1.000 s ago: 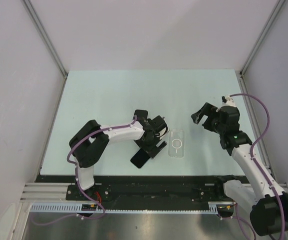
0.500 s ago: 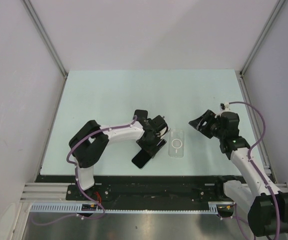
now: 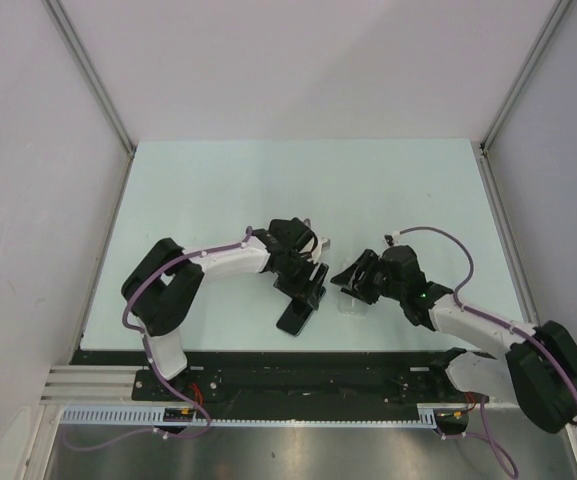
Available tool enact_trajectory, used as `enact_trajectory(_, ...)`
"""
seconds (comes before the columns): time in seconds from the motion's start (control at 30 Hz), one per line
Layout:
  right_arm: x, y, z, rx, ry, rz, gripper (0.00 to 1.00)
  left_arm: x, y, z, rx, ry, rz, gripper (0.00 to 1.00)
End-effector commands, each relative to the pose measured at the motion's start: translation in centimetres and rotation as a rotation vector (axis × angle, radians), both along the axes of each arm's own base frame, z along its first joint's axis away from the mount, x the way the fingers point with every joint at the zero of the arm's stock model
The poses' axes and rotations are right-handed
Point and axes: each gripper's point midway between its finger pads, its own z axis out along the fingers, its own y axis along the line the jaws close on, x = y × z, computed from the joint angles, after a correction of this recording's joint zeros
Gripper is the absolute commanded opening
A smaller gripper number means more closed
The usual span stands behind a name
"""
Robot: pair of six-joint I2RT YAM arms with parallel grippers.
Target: Put the phone into the phone case
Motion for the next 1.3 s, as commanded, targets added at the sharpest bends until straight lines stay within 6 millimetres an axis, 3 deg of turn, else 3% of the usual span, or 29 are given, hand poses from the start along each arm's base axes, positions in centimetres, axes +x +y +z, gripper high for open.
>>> enact_trajectory(0.0,1.2,2.3,0.0,0.091,-0.002,-0.016,0.51,-0.7,-1.6,1.8,-0.144,0.027,-0.008,0.60)
enact_trajectory(0.17,0.8,3.8,-2.3,0.118,0.092,0.002,0.45,-0.7,-1.2,1.7,-0.150,0.039,0.006,0.60)
enact_trajectory(0.53,0.3,4.6,-3.3,0.095,0.104,0.000,0.38,-0.1,-1.2,1.9,-0.178,0.038,0.028,0.60)
enact_trajectory(0.73,0.7,4.5,-3.6,0.100,0.104,0.009,0.25,-0.1,-1.5,2.4,-0.210,0.034,0.036,0.61)
enact_trajectory(0.8,0.7,4.7,-3.4,0.104,0.092,0.017,0.15,0.1,-1.6,2.7,-0.217,0.030,0.041,0.63)
enact_trajectory(0.87,0.7,4.8,-3.3,0.110,0.086,0.027,0.07,0.0,-1.7,3.1,-0.229,0.033,0.042,0.67)
enact_trajectory(1.03,1.1,4.5,-2.6,0.121,0.045,0.068,0.04,0.2,-1.8,4.8,-0.265,0.018,0.052,0.86)
enact_trajectory(1.27,2.3,2.6,0.5,0.192,-0.036,0.134,0.00,1.4,-0.7,9.5,-0.331,-0.047,0.098,0.99)
